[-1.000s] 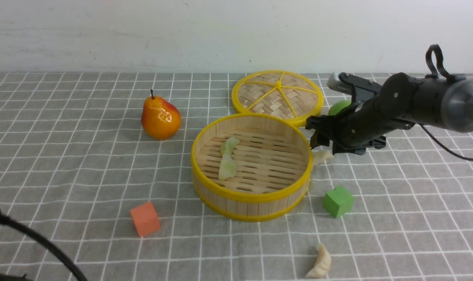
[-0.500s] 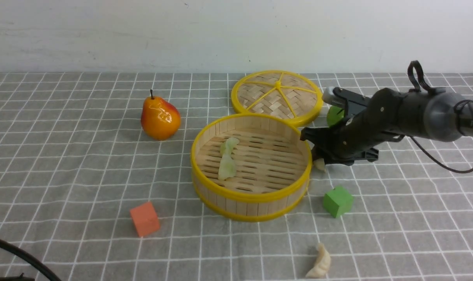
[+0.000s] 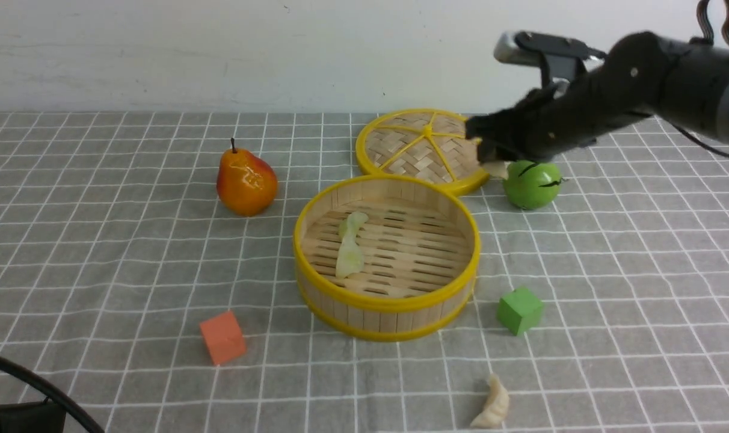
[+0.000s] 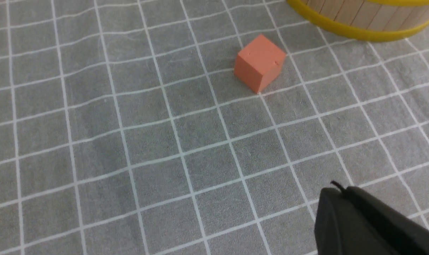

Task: Put the dumplings into the steamer on the table with the grey tablecloth.
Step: 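Place the dumpling in the bamboo steamer basket with the right gripper, then reach for and grasp a dumpling lying on the table beside the steamer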

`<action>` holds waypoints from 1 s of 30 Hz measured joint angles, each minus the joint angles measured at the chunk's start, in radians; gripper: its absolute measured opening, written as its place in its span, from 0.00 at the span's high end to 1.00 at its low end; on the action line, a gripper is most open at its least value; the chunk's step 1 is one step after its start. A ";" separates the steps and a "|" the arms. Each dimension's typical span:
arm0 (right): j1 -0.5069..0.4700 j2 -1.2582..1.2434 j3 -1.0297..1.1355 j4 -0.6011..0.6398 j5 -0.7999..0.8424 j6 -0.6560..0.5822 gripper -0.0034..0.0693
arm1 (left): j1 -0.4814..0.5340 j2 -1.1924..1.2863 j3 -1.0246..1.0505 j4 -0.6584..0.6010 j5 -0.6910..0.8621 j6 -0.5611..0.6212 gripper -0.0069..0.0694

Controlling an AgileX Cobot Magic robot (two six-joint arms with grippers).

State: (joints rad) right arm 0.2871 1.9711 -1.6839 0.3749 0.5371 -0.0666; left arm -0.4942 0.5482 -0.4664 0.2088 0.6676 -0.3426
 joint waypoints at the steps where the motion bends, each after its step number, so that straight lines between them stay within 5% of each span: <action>1: 0.031 0.002 -0.010 0.016 -0.001 -0.017 0.71 | 0.000 0.000 0.001 0.002 -0.003 0.000 0.93; 6: 0.134 0.106 -0.014 0.036 -0.040 -0.042 0.71 | 0.000 0.000 0.005 0.003 -0.007 0.000 0.93; 13: 0.129 0.219 -0.013 0.041 -0.102 0.028 0.71 | 0.000 0.000 0.005 0.003 -0.007 0.000 0.93; 23: 0.129 0.143 -0.015 0.040 -0.061 0.035 0.26 | 0.000 0.000 0.005 -0.039 -0.010 0.000 0.93; 30: 0.108 -0.129 -0.033 -0.092 0.191 0.081 0.26 | 0.000 0.000 0.005 -0.051 -0.009 0.000 0.93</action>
State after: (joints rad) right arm 0.3954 1.8422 -1.7165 0.2825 0.7282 0.0148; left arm -0.4942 0.5482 -0.4609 0.1574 0.6589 -0.3426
